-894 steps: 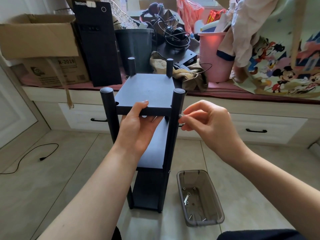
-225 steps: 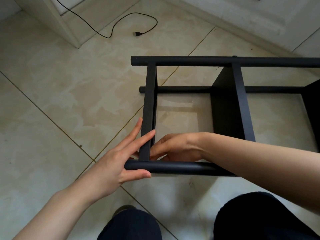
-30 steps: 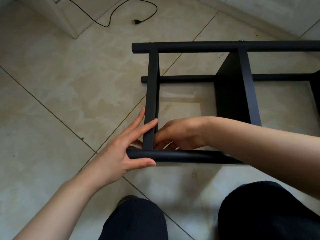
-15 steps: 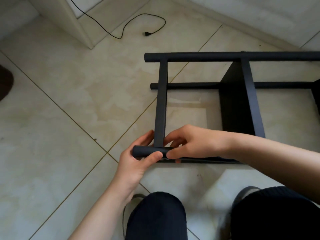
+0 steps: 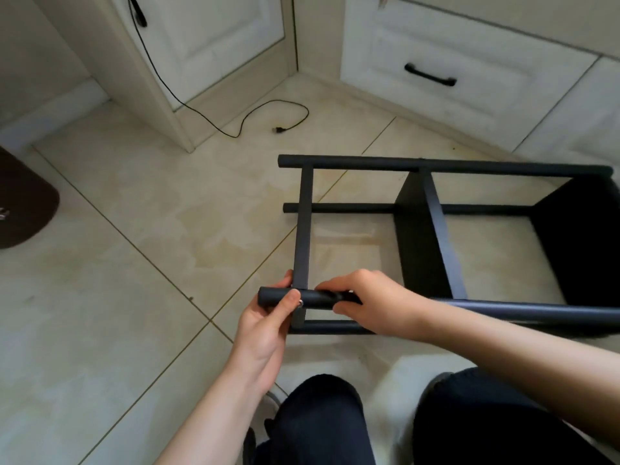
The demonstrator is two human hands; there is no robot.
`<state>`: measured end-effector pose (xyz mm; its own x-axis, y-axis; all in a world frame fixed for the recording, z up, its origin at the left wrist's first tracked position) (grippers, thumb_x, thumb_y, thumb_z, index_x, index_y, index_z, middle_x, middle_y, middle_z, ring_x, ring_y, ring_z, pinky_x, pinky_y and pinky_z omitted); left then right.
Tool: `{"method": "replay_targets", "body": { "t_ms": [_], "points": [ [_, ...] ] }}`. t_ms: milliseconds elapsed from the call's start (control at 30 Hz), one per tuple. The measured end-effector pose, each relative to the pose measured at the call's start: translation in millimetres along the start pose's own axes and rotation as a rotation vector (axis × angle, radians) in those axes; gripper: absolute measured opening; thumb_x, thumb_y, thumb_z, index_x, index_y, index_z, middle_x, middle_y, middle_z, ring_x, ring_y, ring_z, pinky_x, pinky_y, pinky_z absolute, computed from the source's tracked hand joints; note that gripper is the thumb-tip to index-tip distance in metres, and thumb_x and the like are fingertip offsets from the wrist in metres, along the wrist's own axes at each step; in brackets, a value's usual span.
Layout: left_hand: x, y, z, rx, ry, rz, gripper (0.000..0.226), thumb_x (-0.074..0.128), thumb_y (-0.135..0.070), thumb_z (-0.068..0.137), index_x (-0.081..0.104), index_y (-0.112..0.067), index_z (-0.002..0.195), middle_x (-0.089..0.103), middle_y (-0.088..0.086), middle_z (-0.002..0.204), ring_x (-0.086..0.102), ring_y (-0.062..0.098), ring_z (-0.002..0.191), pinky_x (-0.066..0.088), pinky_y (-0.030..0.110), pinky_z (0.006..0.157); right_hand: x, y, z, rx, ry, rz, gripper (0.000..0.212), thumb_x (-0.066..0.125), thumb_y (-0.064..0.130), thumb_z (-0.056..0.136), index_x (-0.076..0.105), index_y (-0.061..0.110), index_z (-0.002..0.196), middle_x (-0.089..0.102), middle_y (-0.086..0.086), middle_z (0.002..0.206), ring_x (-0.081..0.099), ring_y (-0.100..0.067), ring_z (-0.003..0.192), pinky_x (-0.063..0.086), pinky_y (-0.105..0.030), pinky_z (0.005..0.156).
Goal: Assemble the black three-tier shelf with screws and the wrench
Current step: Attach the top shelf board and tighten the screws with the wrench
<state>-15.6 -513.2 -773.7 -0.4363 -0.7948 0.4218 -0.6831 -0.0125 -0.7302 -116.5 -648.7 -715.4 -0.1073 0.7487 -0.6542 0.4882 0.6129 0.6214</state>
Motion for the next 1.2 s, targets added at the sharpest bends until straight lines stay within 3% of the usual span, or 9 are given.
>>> {"method": "replay_targets", "body": {
  "t_ms": [100,233,400,500,633,800,967,1200],
  "points": [
    [20,-20,-6,0.036,0.032,0.057,0.053,0.071,-0.016,0.074,0.063,-0.003,0.124,0.068,0.015,0.127,0.064,0.025,0.120,0.046,0.034,0.104,-20,8,-14,-0.013,-0.083,-0.015,0.036,0.054,0.015,0.099,0.059,0.026,0.132,0.069,0.000,0.114,0.064,-0.017,0.102,0.052,-0.038,0.092],
    [58,-59,-20,0.102,0.066,0.146,0.051,0.076,-0.022,0.067,0.068,-0.009,0.116,0.077,0.006,0.102,0.072,0.013,0.097,0.052,0.023,0.085,-61,23,-37,-0.018,-0.180,-0.035,0.036,0.055,0.014,0.099,0.060,0.025,0.132,0.069,0.001,0.114,0.064,-0.016,0.102,0.052,-0.035,0.093],
    [109,-113,-43,0.197,0.148,0.285,0.024,0.074,-0.010,0.083,0.070,-0.012,0.107,0.075,0.004,0.099,0.071,0.008,0.087,0.053,0.014,0.072,-117,45,-70,-0.034,-0.272,-0.071,0.029,0.057,0.014,0.098,0.065,0.023,0.124,0.067,0.004,0.098,0.062,-0.013,0.090,0.052,-0.030,0.080],
    [139,-144,-61,0.240,0.172,0.371,0.020,0.075,-0.010,0.086,0.070,-0.013,0.105,0.075,0.001,0.090,0.071,0.006,0.079,0.053,0.014,0.066,-142,61,-91,-0.062,-0.334,-0.047,0.024,0.057,0.014,0.098,0.066,0.020,0.119,0.063,0.007,0.090,0.060,-0.010,0.085,0.051,-0.028,0.077],
    [179,-176,-88,0.329,0.198,0.535,0.020,0.077,-0.015,0.085,0.071,-0.013,0.104,0.074,0.004,0.093,0.071,0.012,0.087,0.051,0.017,0.072,-167,72,-120,-0.058,-0.450,0.017,0.032,0.055,0.013,0.099,0.061,0.017,0.130,0.063,0.007,0.094,0.061,-0.006,0.085,0.048,-0.019,0.075],
    [238,-207,-133,0.488,0.257,0.768,0.024,0.080,-0.022,0.085,0.071,-0.013,0.104,0.073,0.005,0.095,0.068,0.016,0.093,0.049,0.024,0.081,-192,77,-174,-0.134,-0.617,0.128,0.035,0.054,0.007,0.098,0.061,0.013,0.132,0.068,-0.005,0.109,0.067,-0.015,0.099,0.055,-0.033,0.094],
    [294,-215,-181,0.649,0.331,0.892,0.021,0.079,-0.025,0.086,0.069,-0.014,0.101,0.071,0.000,0.086,0.067,0.008,0.079,0.047,0.011,0.059,-202,74,-230,-0.243,-0.799,0.317,0.036,0.055,0.000,0.097,0.064,0.015,0.127,0.072,-0.005,0.106,0.069,-0.014,0.091,0.053,-0.020,0.090],
    [345,-192,-234,0.902,0.312,1.057,0.035,0.077,-0.032,0.088,0.061,-0.013,0.113,0.066,0.000,0.099,0.066,0.018,0.098,0.055,0.031,0.082,-195,56,-282,-0.320,-0.967,0.592,0.040,0.054,-0.002,0.097,0.065,0.030,0.118,0.075,0.000,0.107,0.071,-0.016,0.099,0.054,-0.029,0.093]
  ]
}}
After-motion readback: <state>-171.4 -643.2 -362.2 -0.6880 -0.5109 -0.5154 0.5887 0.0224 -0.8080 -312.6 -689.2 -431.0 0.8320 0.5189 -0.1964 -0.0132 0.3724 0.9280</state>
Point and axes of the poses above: each hand's wrist, its own z-axis towards the middle knuckle, its own x-axis out of the palm, y = z × x, the point moved 3 cm from there along z, towards the middle knuckle
